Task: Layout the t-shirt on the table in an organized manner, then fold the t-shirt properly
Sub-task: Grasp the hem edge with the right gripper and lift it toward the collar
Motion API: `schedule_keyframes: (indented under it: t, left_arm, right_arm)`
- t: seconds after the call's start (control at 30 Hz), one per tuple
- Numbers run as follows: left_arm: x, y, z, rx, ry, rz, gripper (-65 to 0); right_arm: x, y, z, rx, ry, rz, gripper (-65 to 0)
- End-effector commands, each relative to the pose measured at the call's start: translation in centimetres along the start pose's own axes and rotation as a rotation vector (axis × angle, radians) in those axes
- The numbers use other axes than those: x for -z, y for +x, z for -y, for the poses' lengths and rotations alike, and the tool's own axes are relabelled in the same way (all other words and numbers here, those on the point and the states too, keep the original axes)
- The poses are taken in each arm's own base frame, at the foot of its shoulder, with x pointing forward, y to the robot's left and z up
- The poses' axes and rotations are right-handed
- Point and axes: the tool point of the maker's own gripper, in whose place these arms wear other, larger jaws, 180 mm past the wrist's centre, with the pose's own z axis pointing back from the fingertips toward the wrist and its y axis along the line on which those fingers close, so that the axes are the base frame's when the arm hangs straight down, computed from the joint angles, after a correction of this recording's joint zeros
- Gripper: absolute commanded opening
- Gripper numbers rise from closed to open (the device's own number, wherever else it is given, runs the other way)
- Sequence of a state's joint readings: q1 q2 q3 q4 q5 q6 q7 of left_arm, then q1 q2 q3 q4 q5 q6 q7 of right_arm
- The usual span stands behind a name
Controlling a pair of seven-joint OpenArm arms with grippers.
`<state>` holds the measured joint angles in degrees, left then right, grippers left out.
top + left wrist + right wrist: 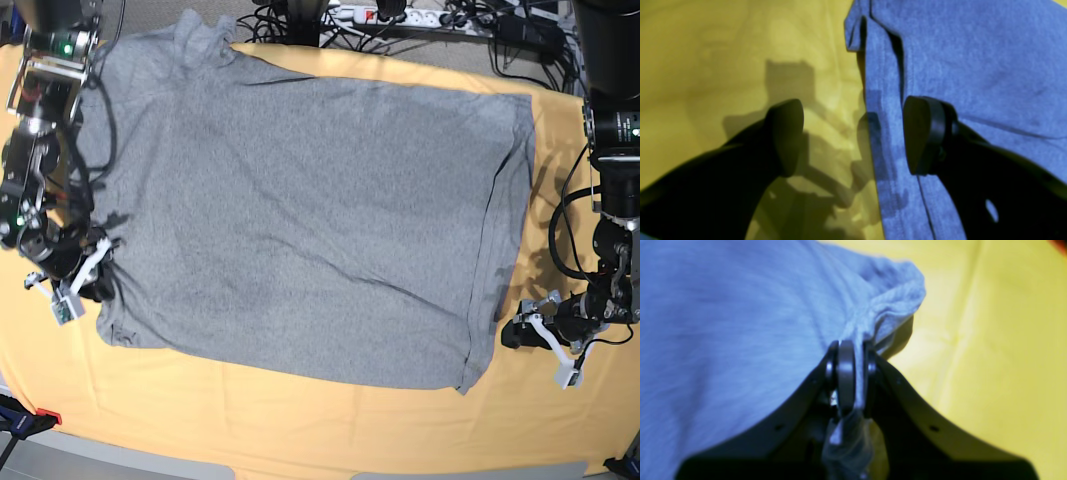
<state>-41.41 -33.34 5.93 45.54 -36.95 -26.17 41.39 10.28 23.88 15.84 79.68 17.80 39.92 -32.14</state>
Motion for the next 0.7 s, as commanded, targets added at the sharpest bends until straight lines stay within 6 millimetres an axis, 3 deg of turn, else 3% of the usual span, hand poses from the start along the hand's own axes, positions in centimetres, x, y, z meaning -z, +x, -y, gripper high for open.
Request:
schedule_keyframes:
  t: [0.0, 0.1, 0.23, 0.43, 0.67]
  left_arm:
    - [-1.0, 3.1, -0.4, 0.011, 0.005, 0.086, -18.0]
    - [-1.0, 3.2, -0.4, 0.011, 0.004, 0.092, -18.0]
    - [-1.0, 3.3, -0.4, 0.011, 0.005, 0.094, -18.0]
    - [-1.1, 3.6, -0.4, 0.011, 0.004, 0.111, -18.0]
    - [-1.1, 3.7, -0.3, 0.009, 0.002, 0.114, -18.0]
  right_arm:
    - [-1.2, 2.6, 0.4, -0.042, -0.013, 0.075, -65.0]
    - [-3.5, 3.9, -2.2, -0.116, 0.011, 0.119, -65.0]
    - [-5.6, 3.8, -5.4, -0.154, 0.065, 0.126, -65.0]
    - [-7.2, 1.5, -8.0, -0.169, 0.112, 0.070, -65.0]
    - [-7.3, -2.3, -10.6, -0.120, 0.213, -0.084, -65.0]
